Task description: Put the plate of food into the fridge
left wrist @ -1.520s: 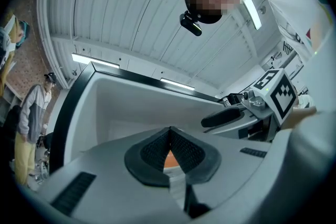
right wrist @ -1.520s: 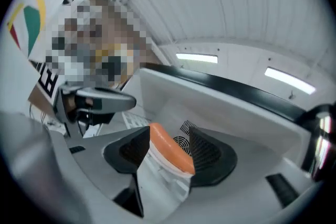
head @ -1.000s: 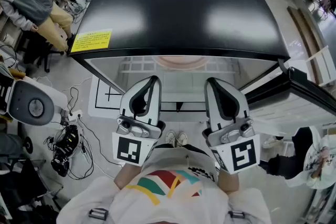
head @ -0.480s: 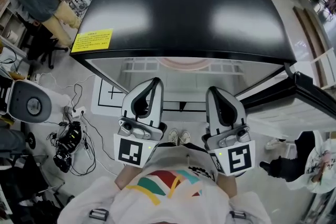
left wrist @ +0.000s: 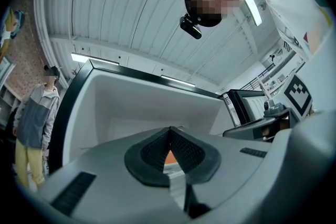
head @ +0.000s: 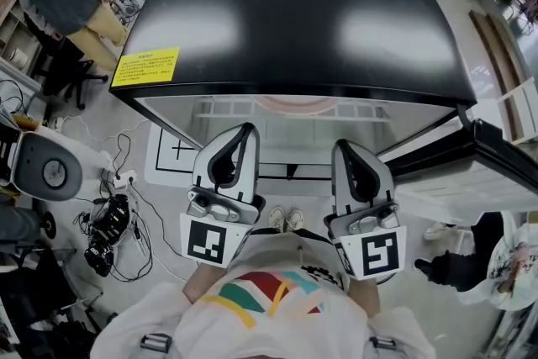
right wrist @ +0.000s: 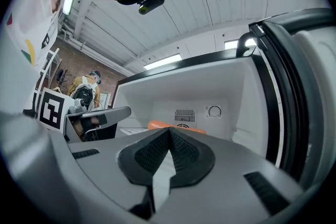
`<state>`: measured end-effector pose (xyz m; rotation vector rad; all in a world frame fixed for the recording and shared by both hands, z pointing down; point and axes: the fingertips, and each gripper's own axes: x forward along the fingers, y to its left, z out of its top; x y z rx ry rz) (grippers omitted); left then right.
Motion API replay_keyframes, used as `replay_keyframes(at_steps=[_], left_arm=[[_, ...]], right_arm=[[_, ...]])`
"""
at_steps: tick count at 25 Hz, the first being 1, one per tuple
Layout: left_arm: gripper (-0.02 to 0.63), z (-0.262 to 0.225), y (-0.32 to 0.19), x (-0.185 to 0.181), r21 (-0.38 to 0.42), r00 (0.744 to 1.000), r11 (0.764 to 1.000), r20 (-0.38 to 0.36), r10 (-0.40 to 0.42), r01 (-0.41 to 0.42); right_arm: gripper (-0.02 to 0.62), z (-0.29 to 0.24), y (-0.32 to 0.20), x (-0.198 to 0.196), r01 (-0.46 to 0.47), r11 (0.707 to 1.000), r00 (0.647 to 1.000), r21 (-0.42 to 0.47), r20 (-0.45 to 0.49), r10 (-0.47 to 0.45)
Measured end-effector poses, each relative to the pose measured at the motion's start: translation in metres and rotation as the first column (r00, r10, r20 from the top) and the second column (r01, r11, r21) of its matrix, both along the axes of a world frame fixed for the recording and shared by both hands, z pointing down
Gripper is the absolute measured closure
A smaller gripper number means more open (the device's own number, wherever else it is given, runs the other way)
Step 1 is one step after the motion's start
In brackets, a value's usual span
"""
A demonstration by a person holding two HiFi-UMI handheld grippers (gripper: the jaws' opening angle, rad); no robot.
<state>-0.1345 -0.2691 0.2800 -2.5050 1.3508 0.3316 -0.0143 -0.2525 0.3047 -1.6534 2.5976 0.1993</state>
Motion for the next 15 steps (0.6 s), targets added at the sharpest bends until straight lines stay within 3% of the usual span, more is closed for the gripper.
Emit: replay_keyframes(at_steps=[15], left_arm=[[0.601, 0.005, -0.0071, -0.0038, -0.012, 1.0, 1.0, -0.02, 0.001, -0.001]], right_arm=[[0.595, -0.0059, -0.0004, 0.0011, -0.002, 1.0, 1.0, 0.03, -0.017, 0.003]])
